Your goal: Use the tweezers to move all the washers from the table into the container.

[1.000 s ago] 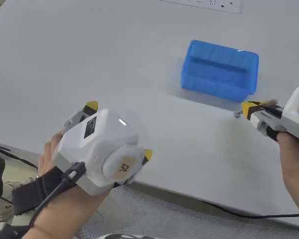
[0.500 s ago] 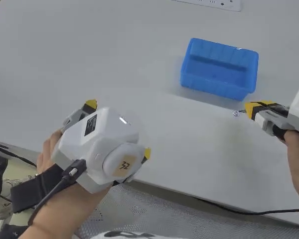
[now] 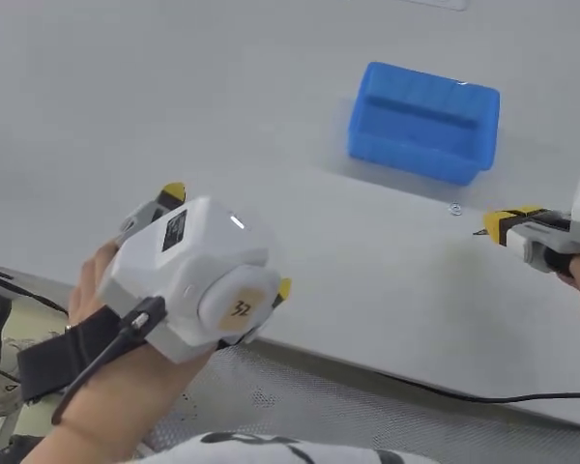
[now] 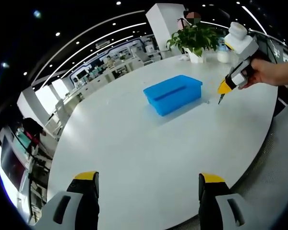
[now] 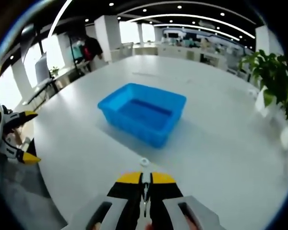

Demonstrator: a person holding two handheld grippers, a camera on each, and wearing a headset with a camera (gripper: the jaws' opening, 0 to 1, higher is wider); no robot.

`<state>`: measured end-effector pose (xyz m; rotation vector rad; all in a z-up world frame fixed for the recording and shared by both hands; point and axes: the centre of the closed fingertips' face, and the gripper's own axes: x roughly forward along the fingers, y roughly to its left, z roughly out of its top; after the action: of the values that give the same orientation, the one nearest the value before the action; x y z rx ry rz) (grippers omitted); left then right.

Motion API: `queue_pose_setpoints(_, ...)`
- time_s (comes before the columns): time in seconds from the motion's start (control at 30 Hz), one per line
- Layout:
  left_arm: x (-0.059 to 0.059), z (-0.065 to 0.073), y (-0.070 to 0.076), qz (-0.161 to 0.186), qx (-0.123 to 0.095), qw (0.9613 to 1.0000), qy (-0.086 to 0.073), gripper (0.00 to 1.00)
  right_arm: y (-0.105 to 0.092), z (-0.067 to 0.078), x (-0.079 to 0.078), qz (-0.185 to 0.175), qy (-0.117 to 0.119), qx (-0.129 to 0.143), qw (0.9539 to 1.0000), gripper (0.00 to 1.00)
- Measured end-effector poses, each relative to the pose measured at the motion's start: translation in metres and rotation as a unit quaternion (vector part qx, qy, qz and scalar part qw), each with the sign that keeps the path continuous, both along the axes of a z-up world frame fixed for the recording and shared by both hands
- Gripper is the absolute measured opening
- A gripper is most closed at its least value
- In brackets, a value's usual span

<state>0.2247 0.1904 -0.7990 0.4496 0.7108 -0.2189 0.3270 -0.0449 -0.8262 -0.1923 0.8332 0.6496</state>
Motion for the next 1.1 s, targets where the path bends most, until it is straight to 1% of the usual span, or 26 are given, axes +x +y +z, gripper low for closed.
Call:
queue_pose_setpoints(0.07,0.0,0.0,0.0,0.0,0.001,1.0,0.001,0.87,0.003,-0.001,0.004,-0.001,-0.001,0.004,1.0,0.02)
queue_pose_setpoints(0.13,0.0,0.0,0.0,0.0,0.001,1.0,0.001,0.87,0.001,0.001,0.01,-0.006,-0.009,0.01,0.9999,0.02)
queue_pose_setpoints(0.17,0.0,0.0,0.0,0.0,0.001,1.0,0.001,0.87,-0.001,0.001,0.01,-0.006,-0.007,0.01,0.9999,0.02)
queue_pose_setpoints(0.27,0.0,0.0,-0.001,-0.001,0.002,1.0,0.001,0.87,0.001,0.002,0.014,-0.014,-0.018,0.026,0.9994,0.02)
queue_pose_setpoints(0.4,0.0,-0.001,-0.001,-0.001,0.003,1.0,0.003,0.87,0.001,0.003,0.014,-0.02,-0.035,0.038,0.9984,0.02)
queue_pose_setpoints(0.5,0.0,-0.001,-0.001,-0.001,0.003,1.0,0.003,0.87,0.002,0.006,0.014,-0.03,-0.055,0.052,0.9967,0.02)
queue_pose_setpoints(0.63,0.0,-0.001,-0.002,-0.002,0.003,1.0,0.003,0.87,0.004,0.008,0.013,-0.037,-0.067,0.06,0.9953,0.02)
queue_pose_setpoints(0.7,0.0,-0.001,-0.002,-0.002,0.002,1.0,0.004,0.87,0.006,0.009,0.013,-0.036,-0.07,0.06,0.9951,0.03)
queue_pose_setpoints(0.83,0.0,-0.001,-0.004,-0.005,-0.001,1.0,0.004,0.88,0.013,0.013,0.014,-0.036,-0.064,0.08,0.9941,0.04)
queue_pose_setpoints(0.9,0.0,-0.001,-0.004,-0.005,0.001,1.0,0.005,0.88,0.014,0.015,0.016,-0.037,-0.065,0.083,0.9937,0.04)
queue_pose_setpoints(0.97,0.0,-0.001,-0.003,-0.004,0.0,1.0,0.006,0.88,0.016,0.017,0.018,-0.037,-0.072,0.082,0.9933,0.04)
queue_pose_setpoints(1.1,0.0,-0.002,-0.003,-0.003,0.0,1.0,0.006,0.87,0.018,0.019,0.024,-0.04,-0.078,0.087,0.9924,0.04)
